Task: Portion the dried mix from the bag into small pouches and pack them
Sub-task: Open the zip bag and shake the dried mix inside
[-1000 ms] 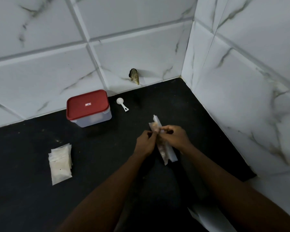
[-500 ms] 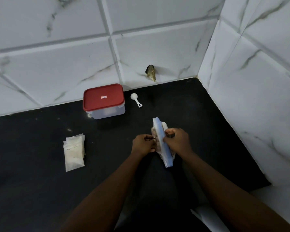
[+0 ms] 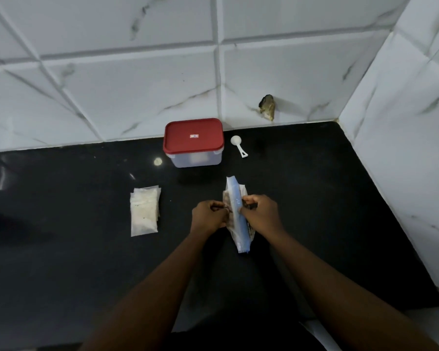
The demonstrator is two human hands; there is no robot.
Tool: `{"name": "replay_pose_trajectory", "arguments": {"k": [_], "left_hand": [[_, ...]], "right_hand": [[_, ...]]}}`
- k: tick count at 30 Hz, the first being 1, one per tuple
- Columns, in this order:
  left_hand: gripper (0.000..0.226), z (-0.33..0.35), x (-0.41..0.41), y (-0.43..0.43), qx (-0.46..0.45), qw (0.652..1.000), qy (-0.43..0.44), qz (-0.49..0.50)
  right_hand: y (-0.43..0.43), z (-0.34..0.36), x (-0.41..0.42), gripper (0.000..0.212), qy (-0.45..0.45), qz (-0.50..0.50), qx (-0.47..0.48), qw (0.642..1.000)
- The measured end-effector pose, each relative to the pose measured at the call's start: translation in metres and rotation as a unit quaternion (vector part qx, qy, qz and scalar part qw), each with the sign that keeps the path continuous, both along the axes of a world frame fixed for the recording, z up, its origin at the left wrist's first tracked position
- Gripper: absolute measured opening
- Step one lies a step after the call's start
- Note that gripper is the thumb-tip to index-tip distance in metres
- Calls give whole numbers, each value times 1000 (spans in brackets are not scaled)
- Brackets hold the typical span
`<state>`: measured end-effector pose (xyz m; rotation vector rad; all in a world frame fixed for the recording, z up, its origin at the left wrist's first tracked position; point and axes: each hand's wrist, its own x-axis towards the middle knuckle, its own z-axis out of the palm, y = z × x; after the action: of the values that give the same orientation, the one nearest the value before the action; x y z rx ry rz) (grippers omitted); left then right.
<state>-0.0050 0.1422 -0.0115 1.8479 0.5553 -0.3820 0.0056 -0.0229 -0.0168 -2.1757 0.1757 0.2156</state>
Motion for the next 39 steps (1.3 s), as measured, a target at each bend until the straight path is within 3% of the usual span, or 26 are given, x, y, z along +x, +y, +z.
{"name": "replay_pose_trajectory", "arguments": {"k": [10,15,17,20,22,27,29,31,35,39], "left_hand": [[12,0,-11,38,14,999,-31,7],[9,-2,-13,40,40,995,-91,0],[1,0,-12,41,10,994,-106,27],[23,6,-9,44,-51,993,-93,47],[20,6,-7,49,-55,994,-89,26],[15,4,-4,60,-164,985,-11,60],[14,6,-4,61,-200,977,-3,70],[14,9,-3,62,-202,977,-1,67],[13,13,0,62,-157,986,-38,32],[27,24,2,59,-177,983,-38,41]], "right_hand": [[43,4,-2,28,-2,21,-11,1000],[52,9,-8,27,-9,12,-20,1000],[57,16,-10,22,5,11,38,999],[65,25,-12,15,36,17,122,992],[70,27,-14,16,68,-5,183,981],[75,31,-18,20,85,-88,164,979],[76,32,-18,17,90,-77,149,982],[78,34,-18,12,86,-42,129,987],[83,42,-18,8,74,-50,179,980],[81,50,-17,9,72,-48,200,976]]}}
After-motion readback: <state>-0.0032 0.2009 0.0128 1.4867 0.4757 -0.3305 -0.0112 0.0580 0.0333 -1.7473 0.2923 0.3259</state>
